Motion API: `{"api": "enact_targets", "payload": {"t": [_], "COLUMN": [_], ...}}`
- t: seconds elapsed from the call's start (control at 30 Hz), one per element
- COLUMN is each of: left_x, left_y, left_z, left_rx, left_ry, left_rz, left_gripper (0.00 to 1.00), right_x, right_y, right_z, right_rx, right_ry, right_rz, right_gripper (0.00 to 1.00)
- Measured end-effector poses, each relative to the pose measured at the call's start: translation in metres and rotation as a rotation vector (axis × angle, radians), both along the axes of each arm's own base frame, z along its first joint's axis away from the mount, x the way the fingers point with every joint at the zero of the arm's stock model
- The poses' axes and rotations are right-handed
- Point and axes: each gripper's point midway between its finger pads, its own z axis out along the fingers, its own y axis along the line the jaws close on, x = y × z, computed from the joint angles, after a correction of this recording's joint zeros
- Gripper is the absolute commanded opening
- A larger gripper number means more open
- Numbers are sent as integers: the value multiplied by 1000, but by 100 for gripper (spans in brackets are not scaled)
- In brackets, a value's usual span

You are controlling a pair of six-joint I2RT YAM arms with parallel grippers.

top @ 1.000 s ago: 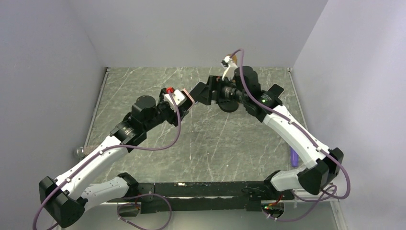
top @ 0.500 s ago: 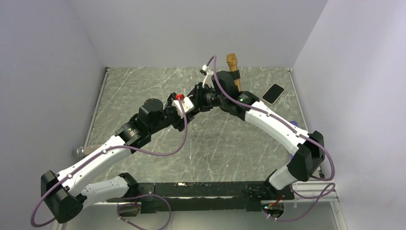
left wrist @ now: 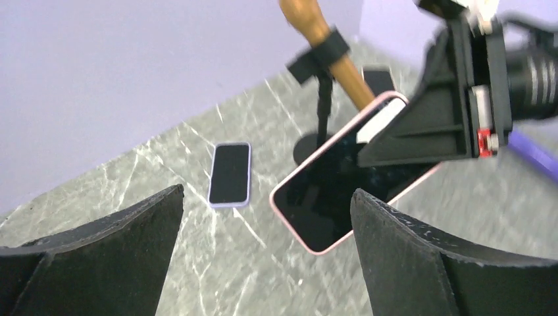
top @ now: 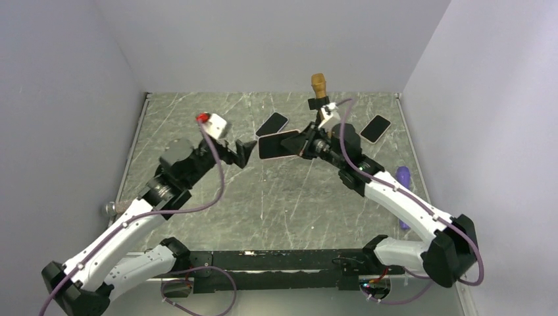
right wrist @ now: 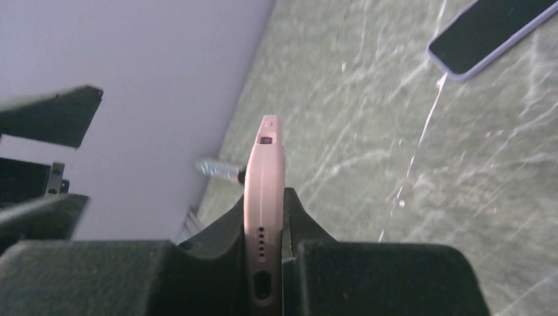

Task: Take the phone out of the phone case
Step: Pick up the phone at the center of the board.

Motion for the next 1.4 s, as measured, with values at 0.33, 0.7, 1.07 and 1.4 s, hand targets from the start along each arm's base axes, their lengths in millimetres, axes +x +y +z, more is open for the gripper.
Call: {"api": "enact_targets", "payload": {"t": [0.33,0.7,1.07,1.4], "left_x": [47,35,36,24], "left_y": [13,-15,-29,-30], "left_z": [15,-1,-11,4], "left_rx": [-455,-764,-885,-852], "left_ry": [197,430,591,567], "left_rz": [-51,-430,-619,-700], "left_gripper": [95,85,59,14], "right_x": [4,18,21,15], "right_y": [-30,-26,0,13], "right_z": [48,71,67,76], "right_rx": [369,589,666,637], "right_ry": [-219,-306,-311,-330], "right_rz": [-160,-193,-138,-76], "right_gripper": [0,0,0,13]}}
